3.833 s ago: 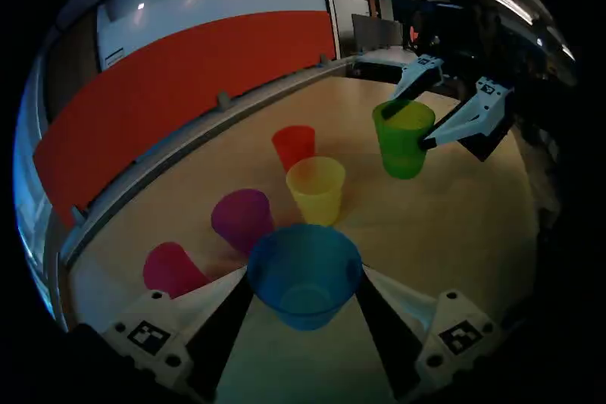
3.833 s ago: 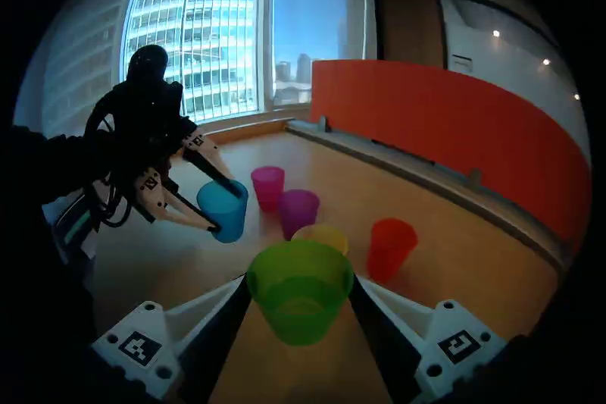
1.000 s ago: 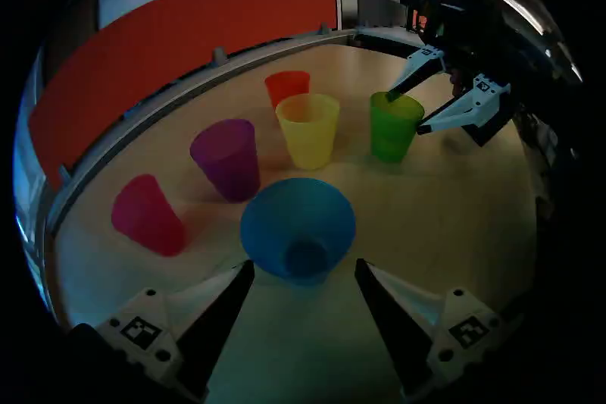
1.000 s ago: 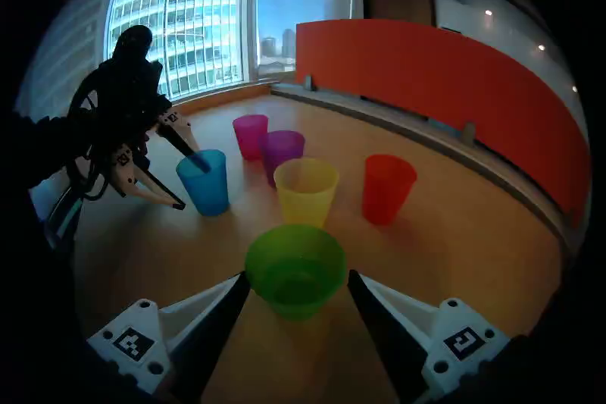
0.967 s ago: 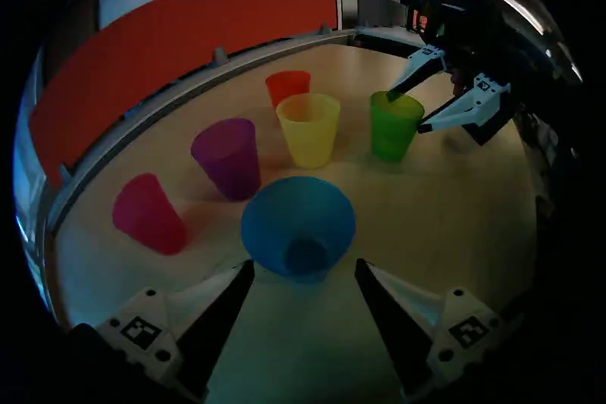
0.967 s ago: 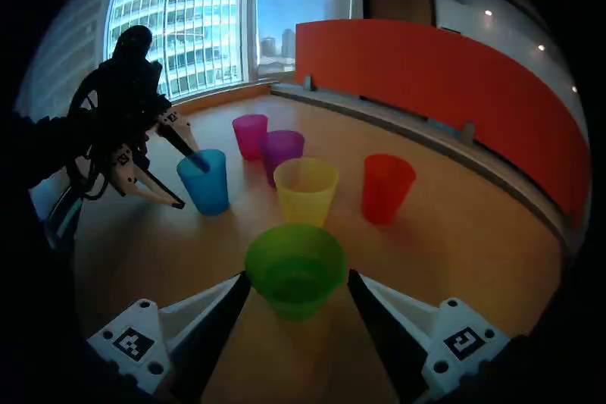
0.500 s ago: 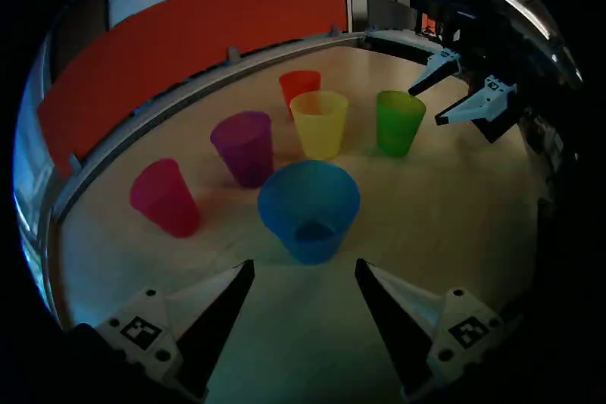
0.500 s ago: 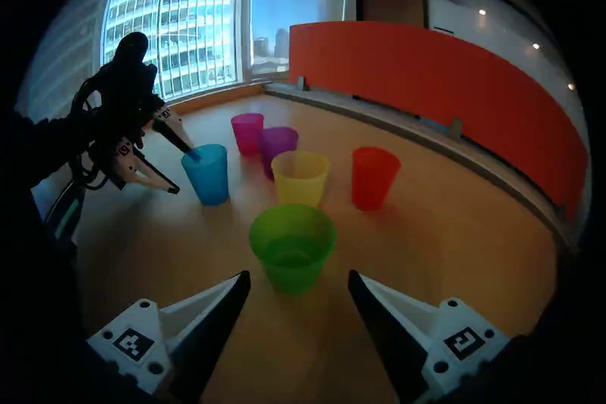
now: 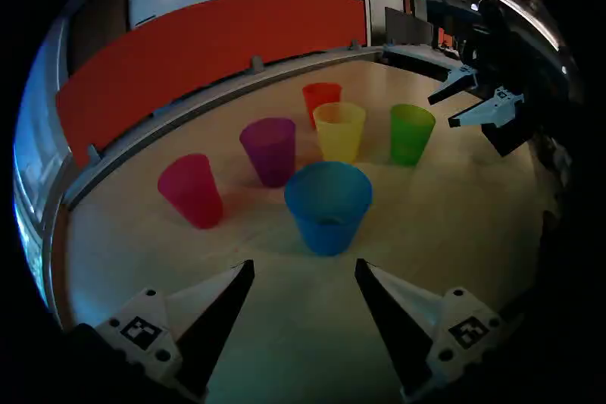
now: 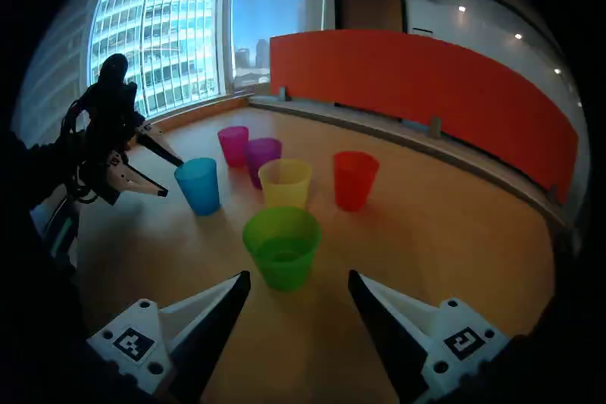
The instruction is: Pour water
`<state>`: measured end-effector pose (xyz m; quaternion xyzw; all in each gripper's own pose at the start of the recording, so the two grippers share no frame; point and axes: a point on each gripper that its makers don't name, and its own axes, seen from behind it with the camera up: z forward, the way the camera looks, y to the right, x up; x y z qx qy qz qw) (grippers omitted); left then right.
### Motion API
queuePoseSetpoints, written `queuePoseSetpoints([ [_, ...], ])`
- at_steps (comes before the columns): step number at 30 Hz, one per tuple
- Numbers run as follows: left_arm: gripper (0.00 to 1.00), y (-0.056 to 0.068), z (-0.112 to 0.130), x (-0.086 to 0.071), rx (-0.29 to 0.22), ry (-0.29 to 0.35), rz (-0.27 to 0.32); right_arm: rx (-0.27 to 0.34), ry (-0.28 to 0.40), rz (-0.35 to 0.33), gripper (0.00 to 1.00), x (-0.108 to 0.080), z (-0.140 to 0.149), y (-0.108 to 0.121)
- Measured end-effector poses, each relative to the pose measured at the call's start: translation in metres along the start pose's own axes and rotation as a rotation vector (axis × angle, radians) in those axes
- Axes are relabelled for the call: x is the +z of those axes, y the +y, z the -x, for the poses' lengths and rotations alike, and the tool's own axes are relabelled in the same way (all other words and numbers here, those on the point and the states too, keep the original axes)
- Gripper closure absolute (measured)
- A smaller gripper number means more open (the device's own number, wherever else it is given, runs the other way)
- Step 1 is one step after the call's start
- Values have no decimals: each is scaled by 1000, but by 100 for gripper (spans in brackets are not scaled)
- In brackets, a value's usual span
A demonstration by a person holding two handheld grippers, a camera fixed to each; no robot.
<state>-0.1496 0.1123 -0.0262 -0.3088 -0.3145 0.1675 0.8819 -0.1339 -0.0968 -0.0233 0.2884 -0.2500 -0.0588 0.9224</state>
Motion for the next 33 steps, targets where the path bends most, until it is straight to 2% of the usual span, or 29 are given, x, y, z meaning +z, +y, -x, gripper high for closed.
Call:
queuePoseSetpoints([
  [8, 1, -26, -1, -19, -75, 63, -84, 49, 29, 61, 0, -10, 2, 13],
  [17, 1, -55, -7, -39, -137, 146, -197, 81, 77, 170, 0, -23, -4, 35],
  [26, 1, -69, -6, -49, -208, 209, -269, 114, 114, 266, 0, -33, -9, 52],
  [33, 1, -82, -10, -59, -223, 259, -354, 158, 161, 357, 0, -39, -18, 69],
])
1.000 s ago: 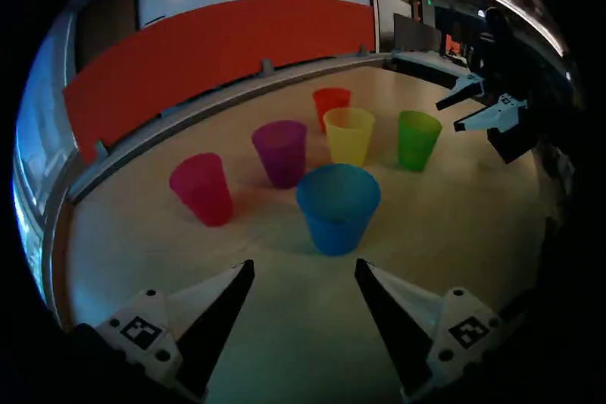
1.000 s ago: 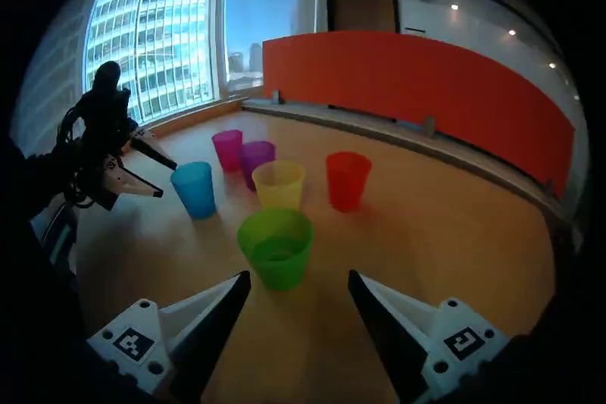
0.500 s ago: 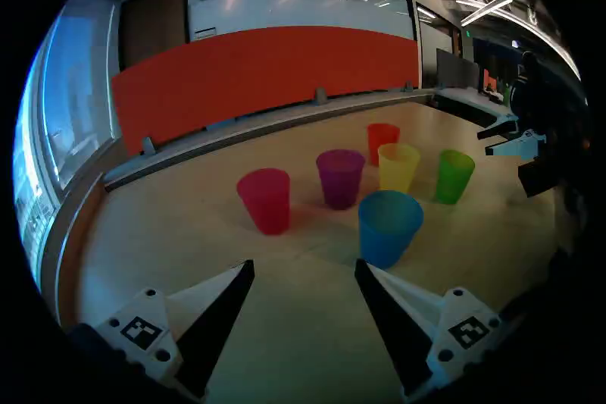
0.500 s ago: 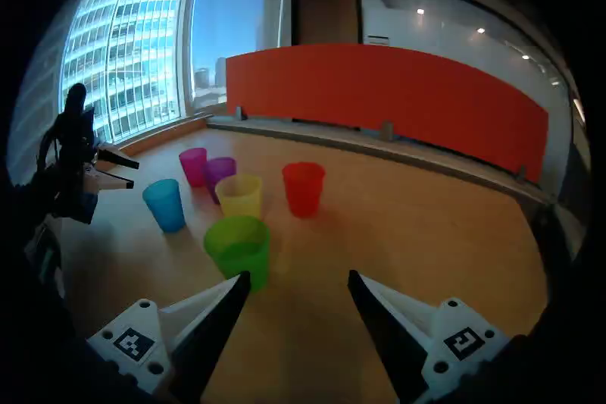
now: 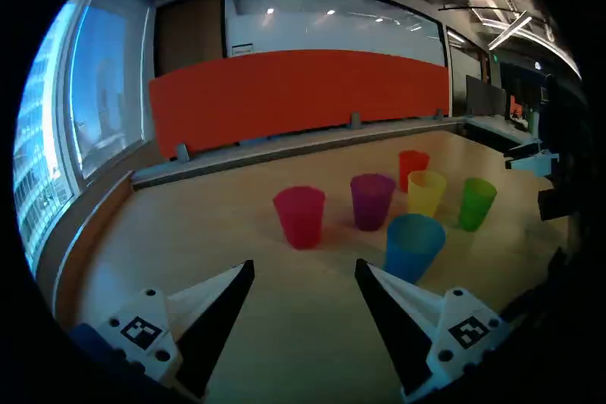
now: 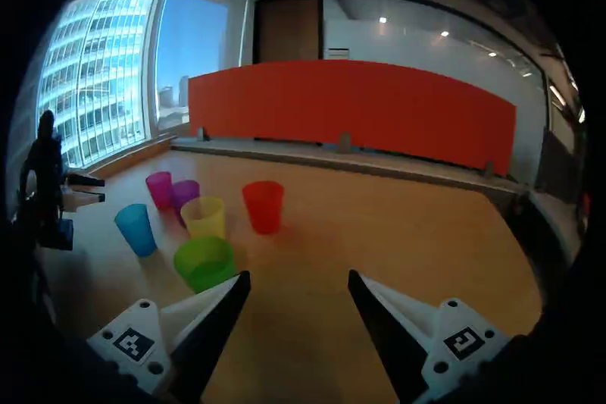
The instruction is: Pour water
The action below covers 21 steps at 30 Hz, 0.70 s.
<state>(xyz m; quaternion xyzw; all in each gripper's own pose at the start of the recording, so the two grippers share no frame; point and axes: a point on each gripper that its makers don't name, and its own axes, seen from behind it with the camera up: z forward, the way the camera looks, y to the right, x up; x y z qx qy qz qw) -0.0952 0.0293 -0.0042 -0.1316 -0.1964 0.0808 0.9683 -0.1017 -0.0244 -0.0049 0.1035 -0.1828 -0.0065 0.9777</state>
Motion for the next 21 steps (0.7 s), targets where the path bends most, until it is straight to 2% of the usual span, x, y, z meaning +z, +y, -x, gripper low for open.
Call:
queuePoseSetpoints([
  [5, 1, -6, -5, -1, -22, 43, -41, 19, 42, 74, 0, 0, -7, 13],
  [14, 1, -13, -16, -5, -83, 106, -87, 67, 152, 151, 0, -3, -31, 20],
  [21, 1, -17, -41, -13, -102, 185, -131, 60, 218, 220, 0, -10, -44, 24],
])
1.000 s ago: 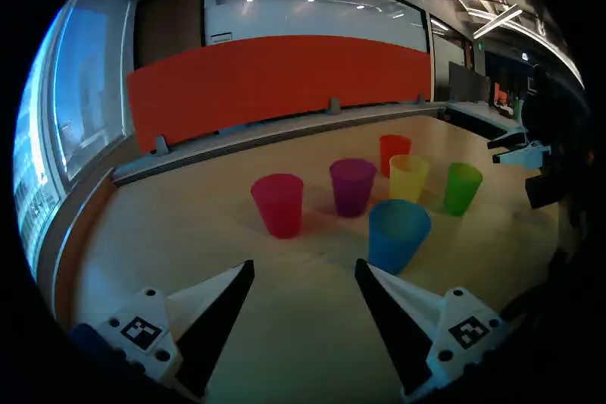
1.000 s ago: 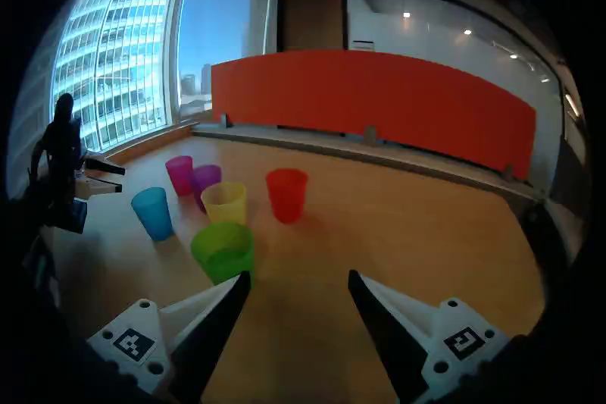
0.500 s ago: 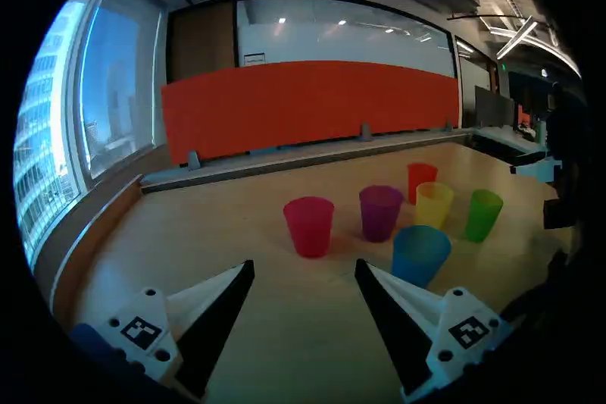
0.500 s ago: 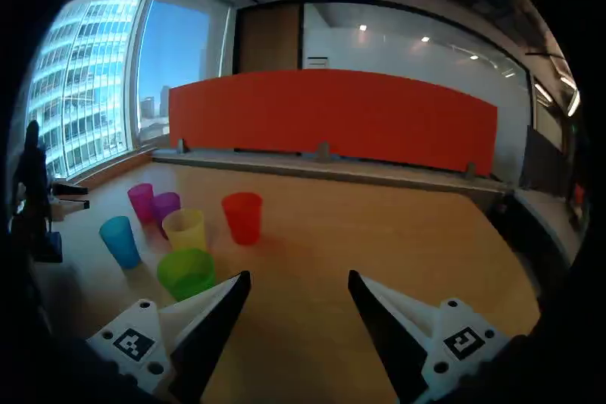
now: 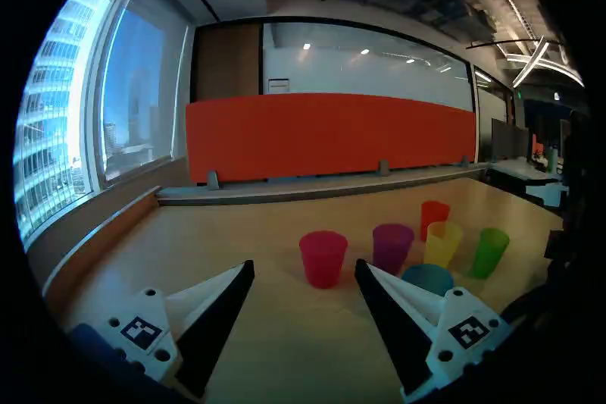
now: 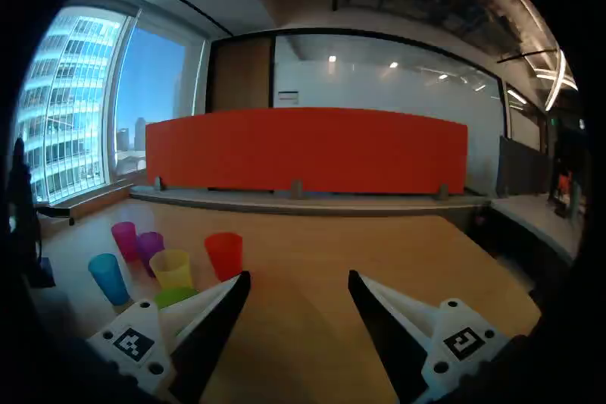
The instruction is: Pour water
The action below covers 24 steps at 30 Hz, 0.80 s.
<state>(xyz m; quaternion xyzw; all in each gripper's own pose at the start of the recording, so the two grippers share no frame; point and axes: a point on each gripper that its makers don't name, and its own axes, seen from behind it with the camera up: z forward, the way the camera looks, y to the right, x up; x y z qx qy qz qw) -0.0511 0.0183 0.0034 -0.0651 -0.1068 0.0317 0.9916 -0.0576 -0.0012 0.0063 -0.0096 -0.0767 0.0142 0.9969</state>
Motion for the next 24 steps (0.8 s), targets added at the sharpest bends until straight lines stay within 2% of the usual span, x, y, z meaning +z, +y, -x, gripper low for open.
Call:
queuePoseSetpoints([
  [7, 1, 1, -20, -4, -21, 81, -28, -2, 69, 60, 0, -6, -14, 4],
  [12, 1, -1, -30, -6, -19, 133, -51, 4, 120, 95, 0, -8, -23, 7],
  [24, 1, -17, -39, -8, -2, 220, -139, 6, 190, 150, 0, -13, -32, 14],
])
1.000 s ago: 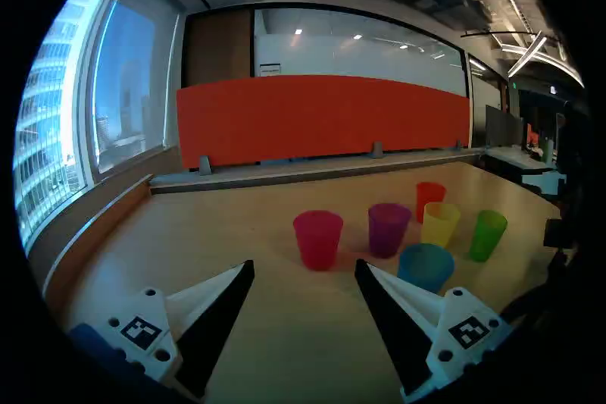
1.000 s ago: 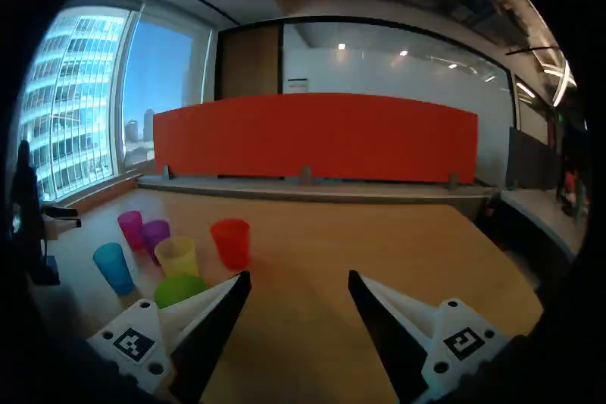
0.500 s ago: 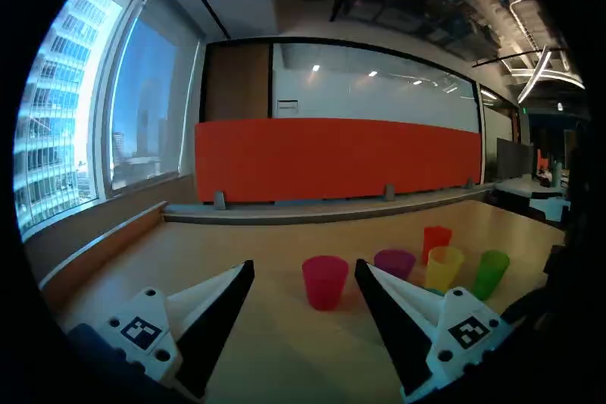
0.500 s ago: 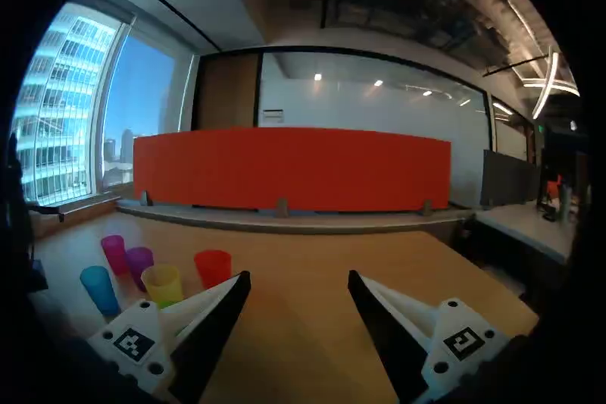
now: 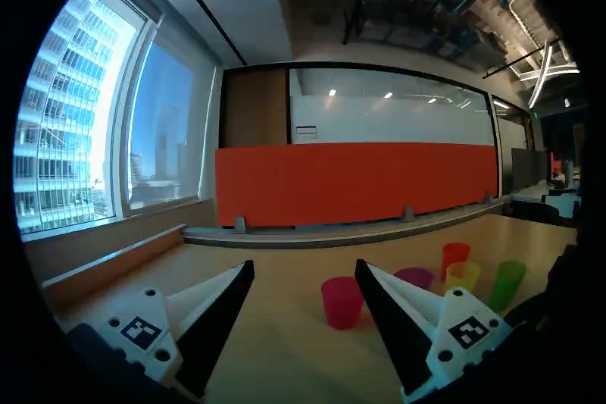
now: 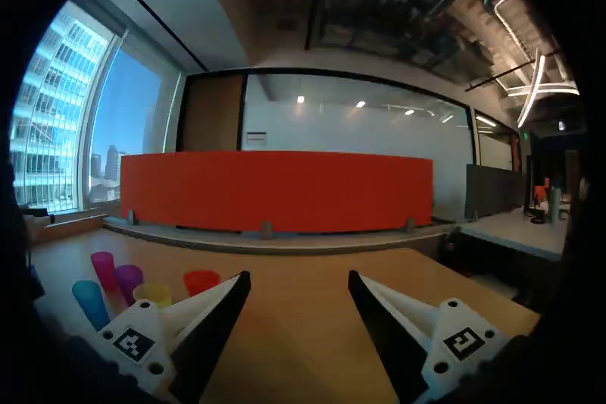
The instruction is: Pour water
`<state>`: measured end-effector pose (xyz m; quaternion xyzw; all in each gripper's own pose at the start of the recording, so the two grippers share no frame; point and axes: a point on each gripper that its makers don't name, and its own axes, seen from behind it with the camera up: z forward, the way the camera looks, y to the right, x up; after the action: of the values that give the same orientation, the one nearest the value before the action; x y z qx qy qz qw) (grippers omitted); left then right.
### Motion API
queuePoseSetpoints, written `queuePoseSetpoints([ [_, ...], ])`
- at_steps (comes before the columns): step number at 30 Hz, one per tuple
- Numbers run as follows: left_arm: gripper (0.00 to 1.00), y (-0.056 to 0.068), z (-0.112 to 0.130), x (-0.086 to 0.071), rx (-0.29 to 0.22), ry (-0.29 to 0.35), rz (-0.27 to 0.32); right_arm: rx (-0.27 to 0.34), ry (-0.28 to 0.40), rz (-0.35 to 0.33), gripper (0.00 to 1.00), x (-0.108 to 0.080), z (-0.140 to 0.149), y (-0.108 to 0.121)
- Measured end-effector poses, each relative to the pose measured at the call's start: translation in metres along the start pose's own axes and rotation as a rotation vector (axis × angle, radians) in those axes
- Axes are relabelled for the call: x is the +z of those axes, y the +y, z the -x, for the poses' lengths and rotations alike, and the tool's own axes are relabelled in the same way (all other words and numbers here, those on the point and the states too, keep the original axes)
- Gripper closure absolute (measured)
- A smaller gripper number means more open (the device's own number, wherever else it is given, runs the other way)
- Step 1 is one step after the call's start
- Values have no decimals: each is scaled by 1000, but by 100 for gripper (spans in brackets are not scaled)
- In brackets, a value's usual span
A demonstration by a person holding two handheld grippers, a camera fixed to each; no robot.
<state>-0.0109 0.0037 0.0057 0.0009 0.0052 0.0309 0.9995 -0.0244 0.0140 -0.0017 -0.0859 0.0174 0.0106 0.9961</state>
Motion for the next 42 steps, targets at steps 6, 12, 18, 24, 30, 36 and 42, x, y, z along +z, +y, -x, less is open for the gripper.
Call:
queuePoseSetpoints([
  [6, 1, -6, 3, 2, 29, 13, -29, -1, 21, 27, 0, -1, -4, 10],
  [12, 1, -6, 6, 2, 21, 31, -33, 28, 24, 45, 0, -4, -6, 19],
  [18, 1, -10, 14, 2, 19, 32, -48, 36, 27, 43, 0, -6, -11, 20],
  [24, 1, -9, 23, -1, 15, 31, -55, 39, 18, 51, 0, -5, -10, 21],
  [30, 1, -6, 28, -4, 7, 28, -50, 39, 12, 51, 0, -3, -8, 18],
  [36, 1, -4, 37, -7, 7, 13, -50, 41, 6, 46, 0, -3, -8, 16],
  [42, 1, -2, 45, -11, -2, 1, -49, 42, 10, 45, 0, -3, -12, 15],
])
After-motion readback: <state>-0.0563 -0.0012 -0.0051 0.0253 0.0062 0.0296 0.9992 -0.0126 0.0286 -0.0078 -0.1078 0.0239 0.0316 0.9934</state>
